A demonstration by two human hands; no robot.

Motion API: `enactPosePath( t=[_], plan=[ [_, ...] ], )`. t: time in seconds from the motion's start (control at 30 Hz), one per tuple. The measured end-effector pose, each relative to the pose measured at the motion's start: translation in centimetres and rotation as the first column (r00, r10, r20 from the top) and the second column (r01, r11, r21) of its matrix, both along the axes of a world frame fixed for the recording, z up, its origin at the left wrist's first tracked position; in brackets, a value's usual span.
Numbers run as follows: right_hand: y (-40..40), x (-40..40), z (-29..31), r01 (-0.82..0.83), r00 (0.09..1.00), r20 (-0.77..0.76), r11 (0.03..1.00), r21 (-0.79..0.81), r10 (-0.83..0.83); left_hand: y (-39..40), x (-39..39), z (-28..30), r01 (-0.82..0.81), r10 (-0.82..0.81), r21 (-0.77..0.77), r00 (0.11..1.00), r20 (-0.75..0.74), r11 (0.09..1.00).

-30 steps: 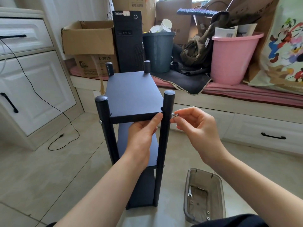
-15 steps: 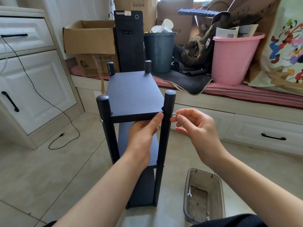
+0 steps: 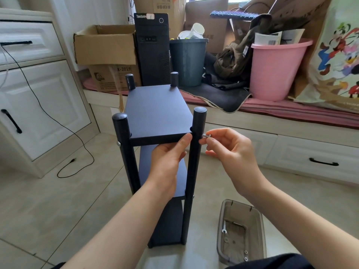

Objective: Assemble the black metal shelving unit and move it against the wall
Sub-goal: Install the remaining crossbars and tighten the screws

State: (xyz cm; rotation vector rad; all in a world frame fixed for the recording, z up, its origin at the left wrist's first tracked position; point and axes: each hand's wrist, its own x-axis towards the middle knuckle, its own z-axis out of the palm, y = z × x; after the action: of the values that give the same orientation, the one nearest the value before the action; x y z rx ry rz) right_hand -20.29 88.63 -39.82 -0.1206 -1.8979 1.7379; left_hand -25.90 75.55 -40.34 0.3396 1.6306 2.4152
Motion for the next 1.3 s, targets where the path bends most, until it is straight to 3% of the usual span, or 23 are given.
enactPosePath(
  t=[0.13, 0.3, 0.43, 0.77, 0.97, 1.2, 1.3],
  plan=[
    [0.11, 0.04, 0.24, 0.022, 1.000, 0.007, 1.000, 0.018, -0.022, 0.02, -0.03, -0.04, 0.006, -0.006, -0.005, 1.000, -0.003, 1.000],
    [0.33, 0.26, 0.53, 0.119, 0.993, -0.035, 0.954, 0.275, -0.114, 0.07, -0.18, -0.21, -0.007, 0.007, -0.010, 1.000, 0.007, 1.000],
    [0.22, 0.34, 0.54, 0.150, 0.988, -0.066, 0.935, 0.322, -0.136, 0.11, -0.18, -0.24, -0.005, 0.005, -0.005, 1.000, 0.015, 1.000],
    [0.11, -0.02, 0.61, 0.041, 0.999, 0.018, 0.994, 0.097, -0.043, 0.07, -0.01, -0.21, -0.001, 0.001, -0.023, 1.000, -0.004, 1.000],
    [0.15, -0.01, 0.61, 0.064, 0.996, -0.071, 0.974, 0.218, -0.050, 0.06, -0.02, -0.14, -0.015, 0.014, -0.057, 1.000, -0.012, 0.998],
    [0.44, -0.29, 0.57, -0.020, 0.998, 0.058, 0.998, -0.056, 0.023, 0.12, 0.02, -0.15, -0.016, 0.013, -0.082, 0.999, -0.034, 0.996],
    [0.53, -0.28, 0.54, -0.045, 0.997, 0.067, 0.998, -0.053, 0.049, 0.06, -0.03, -0.06, -0.018, 0.015, -0.090, 0.999, -0.035, 0.996]
  ],
)
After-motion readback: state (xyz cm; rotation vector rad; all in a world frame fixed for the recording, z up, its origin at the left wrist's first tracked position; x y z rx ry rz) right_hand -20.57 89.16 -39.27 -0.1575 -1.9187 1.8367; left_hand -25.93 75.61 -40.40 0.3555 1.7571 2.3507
